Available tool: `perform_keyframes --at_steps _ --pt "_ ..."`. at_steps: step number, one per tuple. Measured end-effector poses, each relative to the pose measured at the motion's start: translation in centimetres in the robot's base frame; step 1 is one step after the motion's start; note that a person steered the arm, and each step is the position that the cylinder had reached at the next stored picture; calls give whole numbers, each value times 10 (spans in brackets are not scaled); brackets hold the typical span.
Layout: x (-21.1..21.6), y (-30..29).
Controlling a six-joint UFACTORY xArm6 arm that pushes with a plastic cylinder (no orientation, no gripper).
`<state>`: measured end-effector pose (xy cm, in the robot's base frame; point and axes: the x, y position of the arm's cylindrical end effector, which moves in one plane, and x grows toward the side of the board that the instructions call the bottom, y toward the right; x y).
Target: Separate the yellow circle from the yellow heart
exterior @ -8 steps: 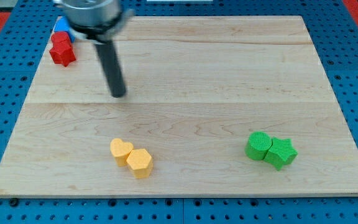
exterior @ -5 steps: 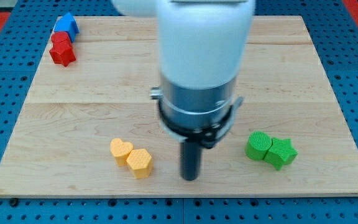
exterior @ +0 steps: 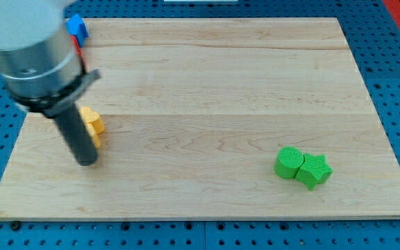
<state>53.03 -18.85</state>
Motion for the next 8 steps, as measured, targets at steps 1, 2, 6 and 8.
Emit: perform_keyframes --at_steps 1,2,6,8 --pt "-31 -18" --pt "-70 -28" --pt "-102 -20" --pt "-143 -53"
